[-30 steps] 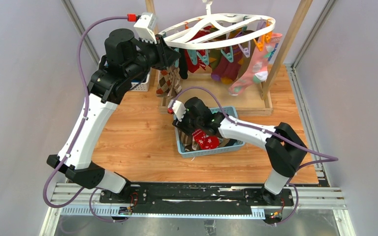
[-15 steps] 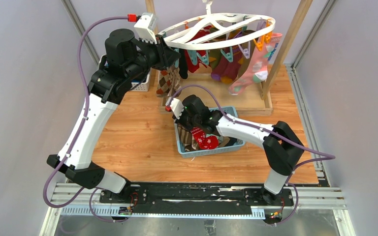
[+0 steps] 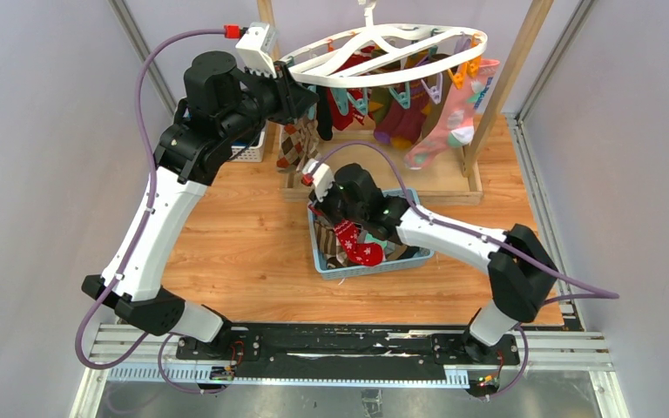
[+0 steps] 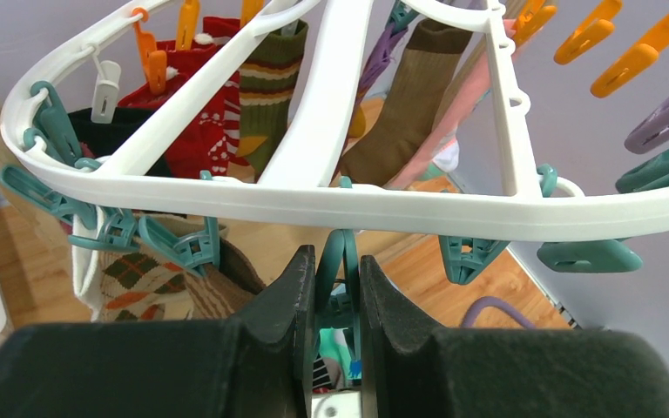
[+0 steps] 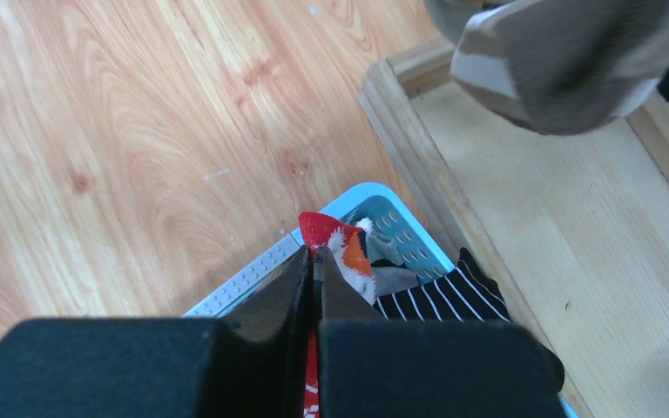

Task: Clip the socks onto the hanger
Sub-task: Pick up the sock from the bin, then clamp the sock onto the hanger.

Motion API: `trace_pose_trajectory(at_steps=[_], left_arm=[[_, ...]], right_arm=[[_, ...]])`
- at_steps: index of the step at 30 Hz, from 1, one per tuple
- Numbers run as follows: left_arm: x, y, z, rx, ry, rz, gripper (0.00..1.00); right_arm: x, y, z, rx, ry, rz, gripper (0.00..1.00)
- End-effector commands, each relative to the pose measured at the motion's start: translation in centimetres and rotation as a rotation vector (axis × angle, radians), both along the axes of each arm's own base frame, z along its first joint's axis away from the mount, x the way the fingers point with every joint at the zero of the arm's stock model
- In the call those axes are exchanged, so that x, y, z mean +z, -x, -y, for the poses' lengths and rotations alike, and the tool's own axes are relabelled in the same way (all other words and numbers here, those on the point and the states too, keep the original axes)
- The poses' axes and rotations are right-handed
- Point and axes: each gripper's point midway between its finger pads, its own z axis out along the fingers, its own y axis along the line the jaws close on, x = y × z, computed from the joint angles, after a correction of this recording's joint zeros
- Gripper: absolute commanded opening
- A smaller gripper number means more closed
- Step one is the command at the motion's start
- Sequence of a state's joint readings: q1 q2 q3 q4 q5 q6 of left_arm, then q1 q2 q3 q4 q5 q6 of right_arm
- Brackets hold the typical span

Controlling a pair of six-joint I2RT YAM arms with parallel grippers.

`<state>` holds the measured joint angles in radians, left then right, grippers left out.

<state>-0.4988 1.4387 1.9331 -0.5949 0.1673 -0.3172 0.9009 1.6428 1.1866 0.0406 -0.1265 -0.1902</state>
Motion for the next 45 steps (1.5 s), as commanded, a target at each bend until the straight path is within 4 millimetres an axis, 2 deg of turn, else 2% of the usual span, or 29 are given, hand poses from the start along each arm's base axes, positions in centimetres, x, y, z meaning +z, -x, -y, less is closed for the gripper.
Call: trace_pose_trajectory(at_steps=[1, 7, 11, 16, 19, 24, 30, 38, 45], left_arm=[[0.5, 1.1, -1.2, 0.017, -0.012, 0.011, 0.05], [0.6, 1.3, -1.3, 0.018, -0.013, 0.012, 0.05], [0.5, 1.3, -1.3, 0.016, -0.009, 0.008, 0.05], [0.3, 1.4, -1.3, 0.015, -0.01, 0.002, 0.05], [0.0, 1.5, -1.2, 0.01, -0.009, -0.006, 0.05], [-0.4, 1.5, -1.0, 0.002, -0.002, -0.025, 0.05], [-0.6, 1.4, -0.8, 0.005, 0.012, -0.044, 0.05], [-0.6, 1.1, -0.8, 0.027, 0.042, -0.068, 0.03], [-0.5, 1.0, -0.9, 0.033, 0.044, -0.068, 0.03]], right_arm=[[4.6, -0.3, 0.9, -0.07, -0.201, 0.019, 0.0], [11.7, 0.0, 4.1, -0.127, -0.572, 0.097, 0.0], [15.3, 0.4, 5.8, -0.158, -0.722, 0.171, 0.0], [18.8, 1.1, 6.7, -0.152, -0.84, 0.228, 0.0], [21.5, 1.2, 7.1, -0.141, -0.933, 0.295, 0.0], [25.1, 0.9, 7.2, -0.167, -0.995, 0.441, 0.0], [27.0, 0.3, 6.6, -0.282, -0.974, 0.605, 0.0], [28.5, 0.4, 4.1, -0.404, -0.932, 0.79, 0.0], [29.2, 0.7, 2.2, -0.463, -0.905, 0.871, 0.0]])
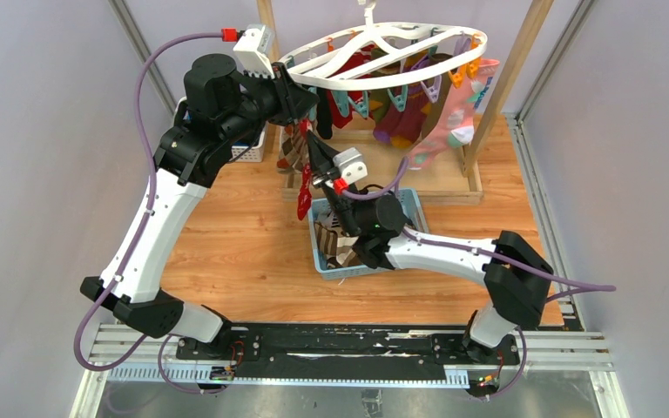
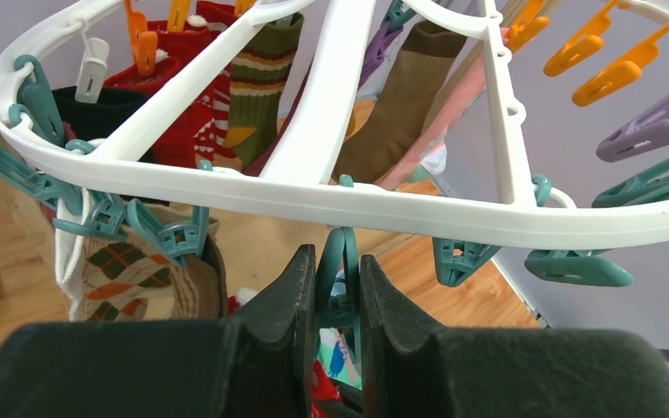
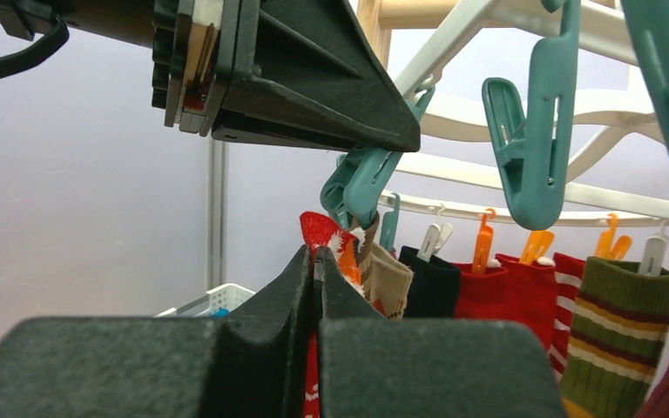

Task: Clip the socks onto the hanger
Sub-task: Clamp the sock onto the hanger.

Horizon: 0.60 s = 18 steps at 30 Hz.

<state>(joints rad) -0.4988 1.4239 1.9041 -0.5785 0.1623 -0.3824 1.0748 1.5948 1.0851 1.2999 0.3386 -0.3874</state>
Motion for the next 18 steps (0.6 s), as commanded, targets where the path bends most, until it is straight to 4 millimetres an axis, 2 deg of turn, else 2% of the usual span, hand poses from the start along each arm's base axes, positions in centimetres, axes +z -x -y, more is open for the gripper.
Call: trace_pose_trajectory(at_steps=[1, 8, 18], left_arm=[[-0.4, 0.8, -0.9, 0.021, -0.01, -0.032, 0.03], [-0.4, 0.7, -1.0, 0.025, -0.012, -0.028, 0.03], [-0.7, 0.5, -1.1, 0.037, -0.012, -0.029, 0.02]], right_arm=[[2.7, 0.6, 1.5, -0.135, -0.069, 0.068, 0.0], [2.2, 0.9, 2.3, -0.227, -0.082, 0.069, 0.0], [2.1, 1.4, 2.4, -0.21, -0.096, 0.071, 0.0]])
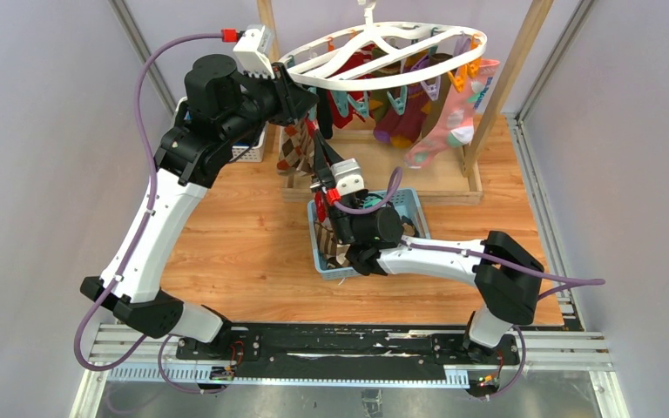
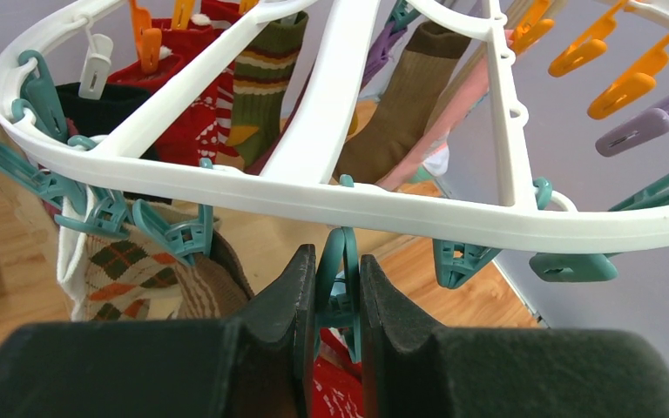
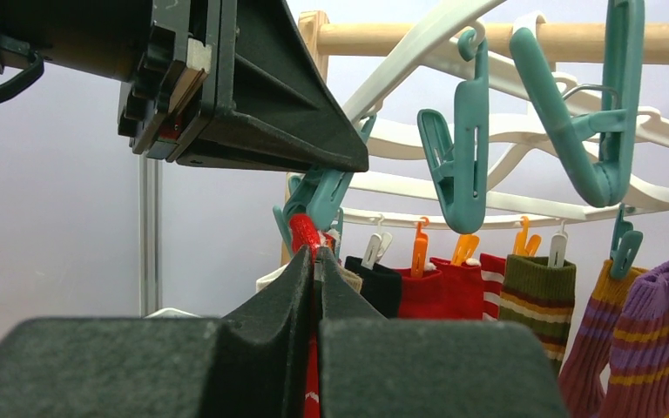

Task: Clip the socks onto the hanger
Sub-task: Clamp the sock onto the hanger.

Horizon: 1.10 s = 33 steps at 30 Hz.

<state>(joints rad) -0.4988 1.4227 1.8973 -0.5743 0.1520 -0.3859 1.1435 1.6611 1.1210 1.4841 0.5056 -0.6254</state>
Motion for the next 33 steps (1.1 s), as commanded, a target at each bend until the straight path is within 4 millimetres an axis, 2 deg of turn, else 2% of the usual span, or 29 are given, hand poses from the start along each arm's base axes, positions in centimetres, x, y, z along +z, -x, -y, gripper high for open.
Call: trace_pose_trajectory(at_steps=[1, 15, 23, 33], left_arm=[[-0.5, 0.7, -1.1, 0.027, -0.013, -0.025, 0.02], [0.0, 0.5, -1.2, 0.042, -0.002, -0.022, 0.02], [0.3, 0.2, -1.3, 0.055, 0.001, -0.014, 0.02], [0.1, 0.1, -1.2, 0.058, 0.003, -0.021, 0.02]], right_arm=[[1.2, 0.7, 0.9, -0.008, -0.068, 0.024, 0.0], [2.0, 1.6, 1.2, 0.034, -0.084, 0.035, 0.0], [0.0, 1.8, 2.3, 0.02, -0.078, -0.023, 0.0], [2.1, 1.8, 1.5, 0.062, -0.113, -0.001, 0.0]])
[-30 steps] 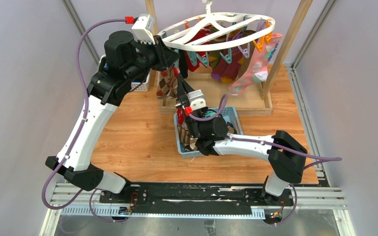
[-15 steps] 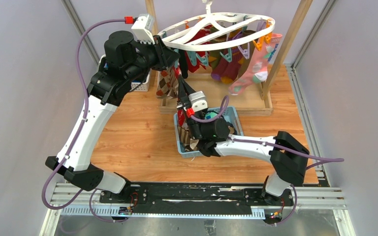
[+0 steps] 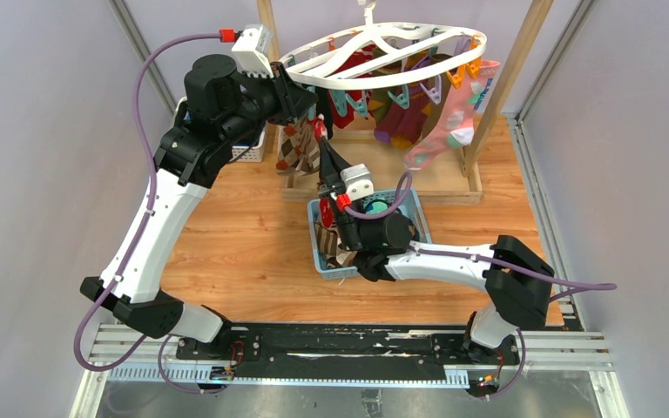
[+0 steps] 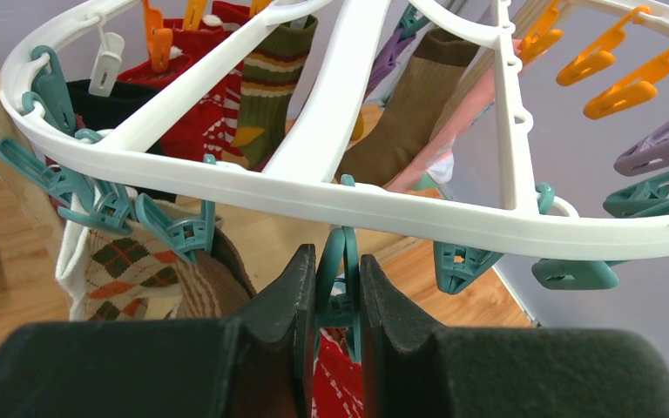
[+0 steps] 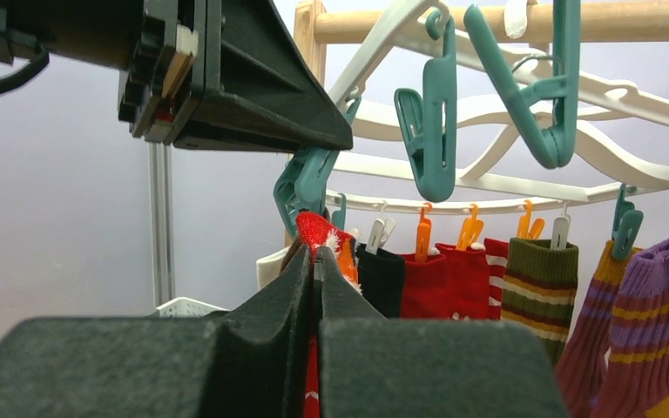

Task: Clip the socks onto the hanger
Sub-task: Clamp the sock onto the hanger.

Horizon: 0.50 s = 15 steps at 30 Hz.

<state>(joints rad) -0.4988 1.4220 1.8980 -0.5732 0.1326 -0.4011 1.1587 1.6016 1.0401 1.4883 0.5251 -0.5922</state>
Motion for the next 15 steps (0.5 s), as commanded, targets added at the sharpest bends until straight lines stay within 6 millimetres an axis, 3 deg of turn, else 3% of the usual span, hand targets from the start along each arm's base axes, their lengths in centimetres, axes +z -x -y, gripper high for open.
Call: trace_pose_trajectory(at_steps=[1, 15], left_arm=[[0.0, 0.2, -1.0, 0.036, -0.008, -0.016, 0.02], [-0.1, 0.4, -1.3, 0.042, -0.013, -0.008, 0.02]], right_arm=[[3.1, 0.9, 0.3, 0.044, -0.103, 0.03, 0.0], [3.5, 0.7, -0.8, 0.104, -0.108, 0.018, 0.0]])
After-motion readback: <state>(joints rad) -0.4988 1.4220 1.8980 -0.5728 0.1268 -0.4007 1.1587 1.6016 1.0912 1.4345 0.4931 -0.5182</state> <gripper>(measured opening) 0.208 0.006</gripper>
